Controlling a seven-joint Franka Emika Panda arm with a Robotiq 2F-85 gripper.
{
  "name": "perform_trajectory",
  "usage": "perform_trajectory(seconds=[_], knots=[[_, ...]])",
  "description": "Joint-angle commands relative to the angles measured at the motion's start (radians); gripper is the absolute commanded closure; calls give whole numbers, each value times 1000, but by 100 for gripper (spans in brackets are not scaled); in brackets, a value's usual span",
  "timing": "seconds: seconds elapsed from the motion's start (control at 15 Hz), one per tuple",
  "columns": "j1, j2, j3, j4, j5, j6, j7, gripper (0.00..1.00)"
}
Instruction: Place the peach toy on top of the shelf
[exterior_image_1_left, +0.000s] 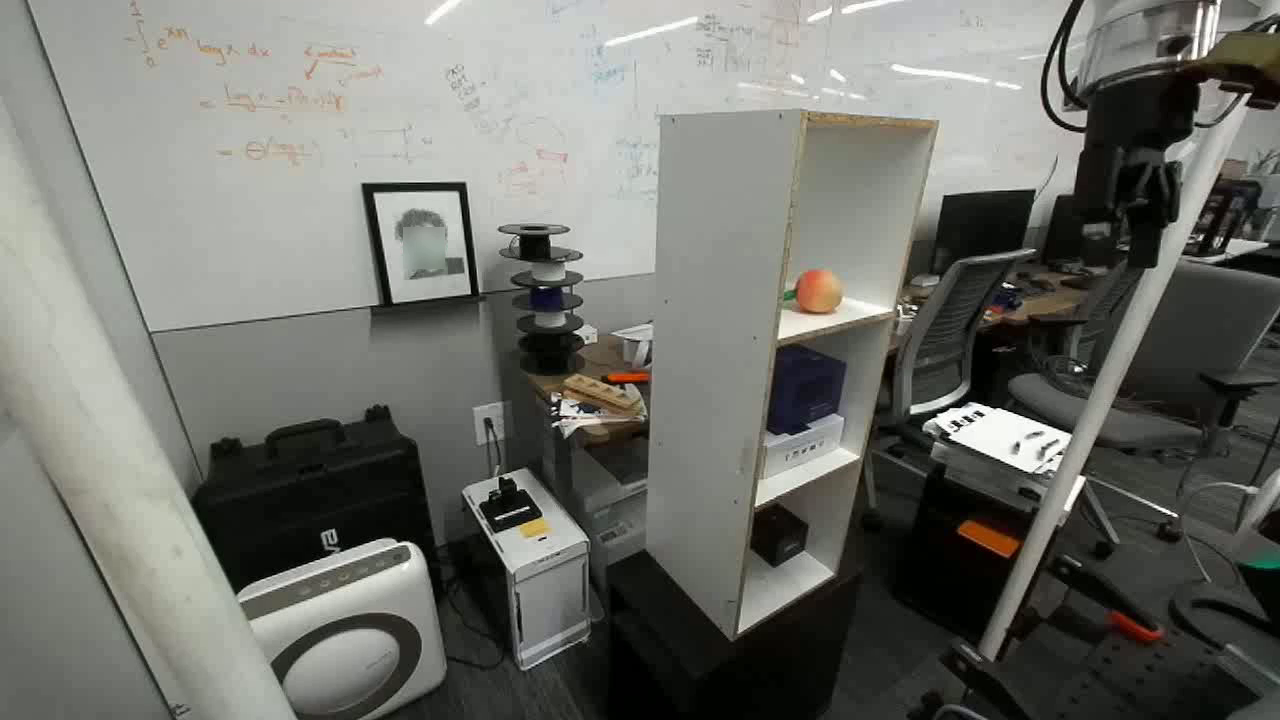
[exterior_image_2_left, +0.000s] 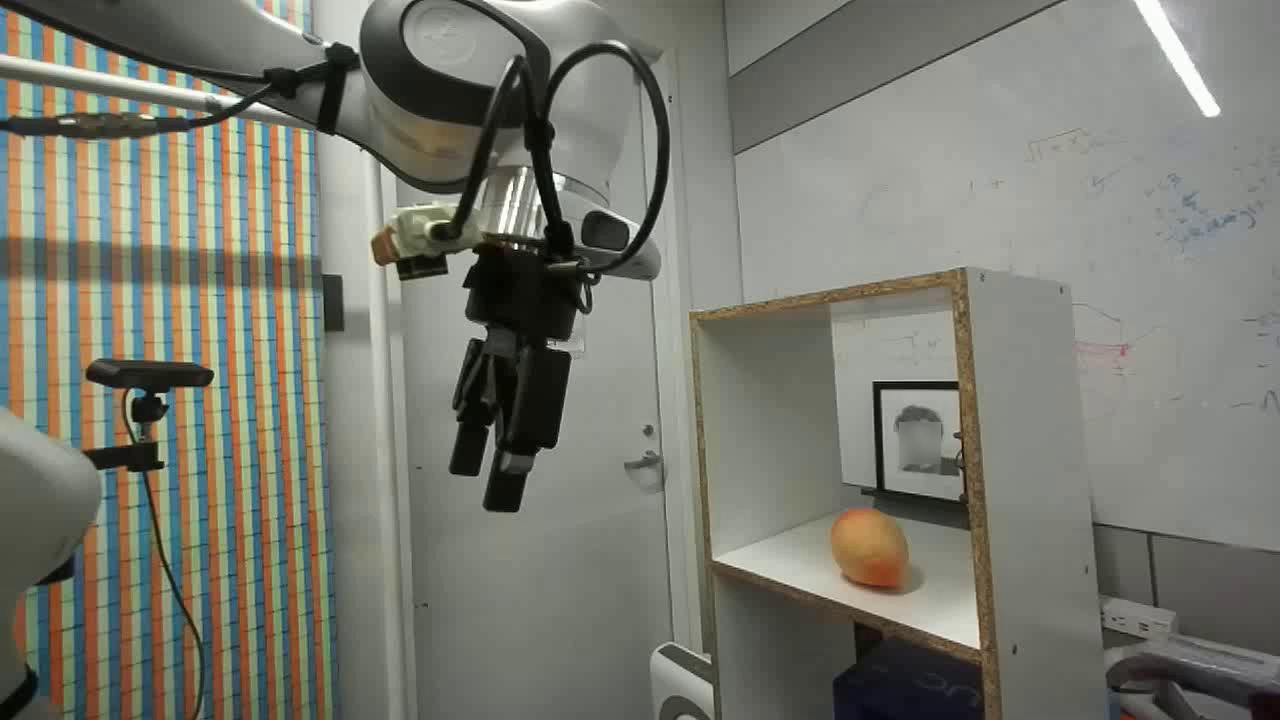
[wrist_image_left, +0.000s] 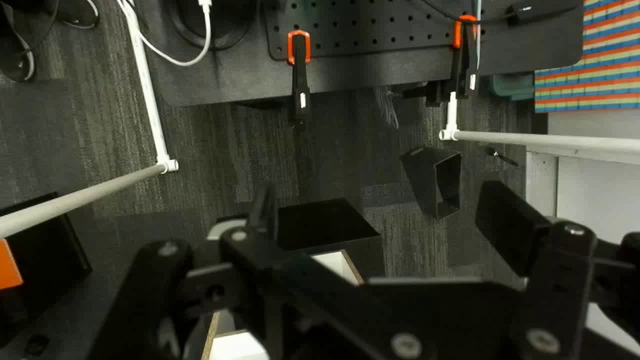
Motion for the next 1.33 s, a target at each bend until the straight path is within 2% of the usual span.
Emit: perform_trajectory(seconds=[0.0,0.93,1.07,1.27], knots=[[-5,1,4,5,2,0,-2,0],[-4,-4,3,15,2,0,-2,0],[-9,-35,-4,-28,-15,111,-15,0],[-8,19,-39,-30,-15,343,-55,0]])
